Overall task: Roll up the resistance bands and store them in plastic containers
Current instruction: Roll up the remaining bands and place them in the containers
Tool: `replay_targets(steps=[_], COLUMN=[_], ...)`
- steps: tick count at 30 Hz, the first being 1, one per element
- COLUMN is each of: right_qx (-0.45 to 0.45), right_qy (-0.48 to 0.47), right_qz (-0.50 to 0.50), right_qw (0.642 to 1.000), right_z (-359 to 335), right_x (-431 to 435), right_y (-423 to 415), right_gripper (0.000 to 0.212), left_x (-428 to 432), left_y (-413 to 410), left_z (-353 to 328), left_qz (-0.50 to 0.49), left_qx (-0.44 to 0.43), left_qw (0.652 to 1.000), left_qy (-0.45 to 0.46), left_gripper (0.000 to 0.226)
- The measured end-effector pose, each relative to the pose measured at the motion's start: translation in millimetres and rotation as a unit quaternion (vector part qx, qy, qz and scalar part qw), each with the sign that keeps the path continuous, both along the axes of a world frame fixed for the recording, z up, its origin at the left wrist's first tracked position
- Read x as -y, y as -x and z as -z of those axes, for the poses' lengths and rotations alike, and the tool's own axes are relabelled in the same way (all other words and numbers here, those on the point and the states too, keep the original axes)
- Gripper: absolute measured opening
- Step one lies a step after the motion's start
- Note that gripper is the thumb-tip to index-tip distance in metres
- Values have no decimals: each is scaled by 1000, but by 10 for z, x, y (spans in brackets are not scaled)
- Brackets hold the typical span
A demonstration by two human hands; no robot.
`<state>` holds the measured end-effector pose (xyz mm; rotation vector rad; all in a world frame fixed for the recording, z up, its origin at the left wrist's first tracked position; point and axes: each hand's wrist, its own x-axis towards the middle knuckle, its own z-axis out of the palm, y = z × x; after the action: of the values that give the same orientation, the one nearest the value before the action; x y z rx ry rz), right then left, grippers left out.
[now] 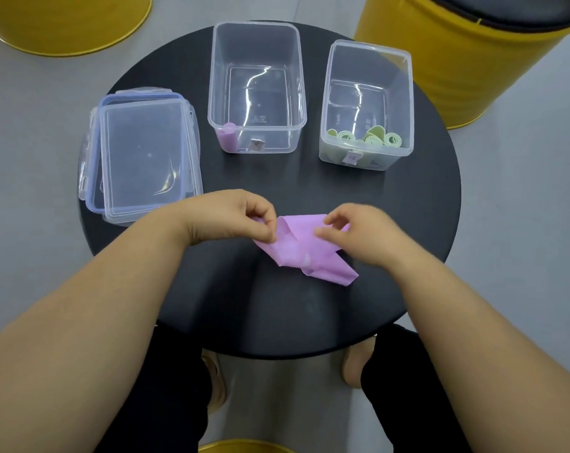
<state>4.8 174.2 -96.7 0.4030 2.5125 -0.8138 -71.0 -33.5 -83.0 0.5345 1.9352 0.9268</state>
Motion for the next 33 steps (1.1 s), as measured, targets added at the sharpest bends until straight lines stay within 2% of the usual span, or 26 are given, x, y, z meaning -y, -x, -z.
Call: replay_targets(steps=[2, 3, 4, 6, 8, 10, 11, 13, 15, 17, 20, 23, 25, 27, 28, 30, 32, 33], right_qx=[53, 62, 69, 56, 37, 23, 8, -8, 0, -10, -42, -13, 27, -17, -59, -100, -75, -57], right_qy=[-32, -63, -103, -158, -159, -85, -10, 161, 237, 210, 99, 0, -58, -62, -18, 167, 350, 392], right_qz=[-23, -39, -62, -91, -81, -7, 56, 199, 287, 318, 298, 204, 145, 120, 111, 89, 32, -4], right_qw=[998, 995, 990, 982, 983, 996, 998, 967, 928, 925, 948, 979, 987, 991, 992, 977, 933, 918], right_z=[130, 195, 254, 355, 416, 429, 392, 273, 175, 160, 190, 243, 272, 235, 173, -37, -258, -319], right_x=[117, 173, 228, 307, 302, 180, 103, -49, -208, -375, -548, -602, -562, -472, -412, -258, -97, -47], right_y=[9, 21, 29, 50, 65, 111, 137, 151, 126, 98, 51, -10, -30, -28, -22, -22, -45, -50], right_gripper=[53, 55, 50, 28, 15, 15, 15, 13, 16, 18, 28, 30, 30, 40, 42, 42, 48, 55], left_x=[-33, -41, -46, -47, -56, -61, -51, -17, 12, 35, 66, 53, 14, -46, -70, -121, -172, -193], left_y=[-6, -1, 2, 6, 1, 10, 16, 34, 47, 58, 65, 52, 26, -8, -22, -51, -75, -86], left_z=[-3, 0, 1, 25, 57, 78, 75, 91, 103, 40, -121, -250, -278, -281, -274, -260, -242, -244], left_qz=[-14, -24, -36, -59, -74, -62, -38, 34, 80, 46, -68, -191, -225, -211, -197, -175, -157, -149], left_qx=[8, 15, 21, 20, -3, -55, -73, -76, -75, -71, -4, 91, 134, 145, 144, 148, 157, 162], left_qw=[1000, 999, 999, 998, 997, 993, 989, 975, 964, 976, 997, 963, 940, 940, 944, 947, 946, 946], left_qy=[-21, -30, -34, -20, 17, 82, 124, 207, 242, 201, 27, -165, -218, -226, -224, -226, -235, -238], left_gripper=[8, 5, 6, 9, 18, 25, 27, 30, 22, 18, 19, 8, 8, 8, 7, 7, 7, 7])
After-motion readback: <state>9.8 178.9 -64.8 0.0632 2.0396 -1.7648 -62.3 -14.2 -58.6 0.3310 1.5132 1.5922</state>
